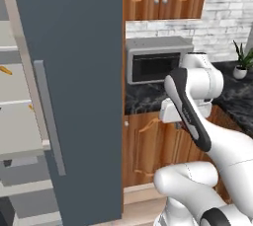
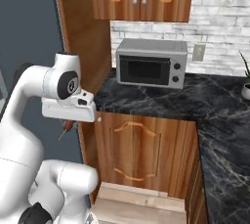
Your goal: Store the hot dog in the freezer for long-term storage. Close the freezer door after placing the cooked food.
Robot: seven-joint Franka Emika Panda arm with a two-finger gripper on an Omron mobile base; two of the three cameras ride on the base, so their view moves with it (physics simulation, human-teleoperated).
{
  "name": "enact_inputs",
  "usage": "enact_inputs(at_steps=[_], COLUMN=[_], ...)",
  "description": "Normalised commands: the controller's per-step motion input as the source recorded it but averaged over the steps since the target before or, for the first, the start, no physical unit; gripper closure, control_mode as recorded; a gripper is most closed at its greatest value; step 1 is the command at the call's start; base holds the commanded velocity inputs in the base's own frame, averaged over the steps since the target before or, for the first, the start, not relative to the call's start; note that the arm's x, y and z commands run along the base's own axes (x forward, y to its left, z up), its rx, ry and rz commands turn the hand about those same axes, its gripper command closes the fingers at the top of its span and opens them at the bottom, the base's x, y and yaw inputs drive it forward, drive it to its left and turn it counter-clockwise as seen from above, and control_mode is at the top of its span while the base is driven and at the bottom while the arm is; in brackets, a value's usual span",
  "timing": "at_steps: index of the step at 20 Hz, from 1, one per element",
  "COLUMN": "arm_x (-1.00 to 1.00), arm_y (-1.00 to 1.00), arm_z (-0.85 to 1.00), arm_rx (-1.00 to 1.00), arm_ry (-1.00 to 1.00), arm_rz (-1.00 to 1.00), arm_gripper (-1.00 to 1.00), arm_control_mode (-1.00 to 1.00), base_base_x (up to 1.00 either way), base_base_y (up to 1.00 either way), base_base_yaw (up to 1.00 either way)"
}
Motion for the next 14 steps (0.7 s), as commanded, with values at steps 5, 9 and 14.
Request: enact_inputs(at_steps=[5, 9, 14], arm_x=[0.00, 0.00, 0.00], arm_y=[0.00, 0.00, 0.00], arm_z=[0.00, 0.00, 0.00], arm_rx=[0.00, 0.00, 0.00], arm_ry=[0.00, 0.00, 0.00], arm_rz=[0.00, 0.00, 0.00], arm_gripper=[1.00, 1.00, 1.00], arm_control_mode=[1.00, 1.00, 1.00], base_base_x=[-0.22, -0.13, -0.04], base_base_y=[0.87, 0.63, 0.38], base_base_yaw=[-0.01, 0.00, 0.08])
